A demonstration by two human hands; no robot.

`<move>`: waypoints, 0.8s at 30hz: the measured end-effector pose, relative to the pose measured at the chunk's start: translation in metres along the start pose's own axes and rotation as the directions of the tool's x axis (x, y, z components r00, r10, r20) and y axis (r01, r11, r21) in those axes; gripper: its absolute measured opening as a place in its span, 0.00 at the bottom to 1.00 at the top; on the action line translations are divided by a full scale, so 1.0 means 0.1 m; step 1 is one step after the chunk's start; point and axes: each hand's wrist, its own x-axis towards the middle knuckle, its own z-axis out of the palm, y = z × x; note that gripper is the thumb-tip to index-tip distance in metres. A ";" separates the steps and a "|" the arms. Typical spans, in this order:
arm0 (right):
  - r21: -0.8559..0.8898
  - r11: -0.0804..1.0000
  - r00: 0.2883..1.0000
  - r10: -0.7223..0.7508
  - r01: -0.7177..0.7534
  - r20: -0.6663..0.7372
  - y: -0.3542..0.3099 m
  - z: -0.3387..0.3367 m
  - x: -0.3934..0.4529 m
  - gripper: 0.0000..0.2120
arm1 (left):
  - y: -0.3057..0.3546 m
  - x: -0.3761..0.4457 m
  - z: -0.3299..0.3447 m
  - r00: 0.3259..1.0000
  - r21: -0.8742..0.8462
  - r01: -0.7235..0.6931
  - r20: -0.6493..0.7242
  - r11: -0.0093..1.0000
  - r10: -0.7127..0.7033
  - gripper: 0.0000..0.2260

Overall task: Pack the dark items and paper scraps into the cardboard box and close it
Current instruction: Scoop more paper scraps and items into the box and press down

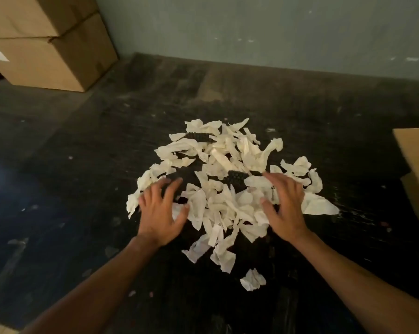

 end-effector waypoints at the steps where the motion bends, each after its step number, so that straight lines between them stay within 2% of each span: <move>1: -0.028 0.995 0.992 0.096 -0.099 -0.077 0.05 -0.01 0.09 0.27 | -0.10 0.14 -0.01 0.996 0.006 0.084 -0.010 0.996 -0.084 0.32; 3: -0.151 0.927 0.936 0.324 -0.343 -0.137 0.24 -0.05 0.28 0.26 | -0.30 0.41 0.03 0.964 -0.008 0.266 0.030 0.964 -0.266 0.33; 5: -0.277 0.771 0.814 0.574 -0.574 -0.090 0.48 -0.08 0.45 0.29 | -0.45 0.60 0.10 0.905 -0.044 0.413 0.135 0.910 -0.404 0.34; 7: -0.290 0.654 0.682 0.732 -0.699 0.008 0.67 -0.10 0.60 0.32 | -0.53 0.71 0.18 0.865 -0.077 0.471 0.235 0.879 -0.443 0.35; 9: -0.277 0.636 0.635 0.765 -0.720 0.108 0.68 -0.08 0.69 0.34 | -0.53 0.74 0.24 0.883 -0.097 0.416 0.279 0.904 -0.377 0.36; 12: -0.297 0.707 0.682 0.703 -0.642 0.201 0.44 0.06 0.65 0.29 | -0.44 0.69 0.29 0.926 -0.143 0.292 0.288 0.946 -0.243 0.37; 14: -0.293 0.772 0.735 0.631 -0.564 0.246 0.26 0.18 0.55 0.28 | -0.36 0.66 0.30 0.942 -0.167 0.250 0.270 0.954 -0.200 0.33; 18: -0.272 0.847 0.793 0.525 -0.456 0.308 -0.05 0.35 0.33 0.27 | -0.26 0.61 0.27 0.967 -0.216 0.162 0.232 0.963 -0.110 0.30; 20: -0.311 0.863 0.856 0.471 -0.398 0.213 -0.20 0.34 0.31 0.25 | -0.26 0.64 0.22 0.986 -0.191 0.087 0.155 0.978 -0.058 0.28; 22: -0.304 0.889 0.928 0.370 -0.343 0.037 -0.25 0.31 0.36 0.22 | -0.25 0.75 0.15 1.000 -0.177 0.028 0.017 0.984 -0.026 0.27; 24: -0.235 0.906 0.936 0.340 -0.352 -0.092 -0.25 0.28 0.54 0.19 | -0.25 0.94 0.10 0.996 -0.197 0.037 -0.070 0.980 -0.052 0.26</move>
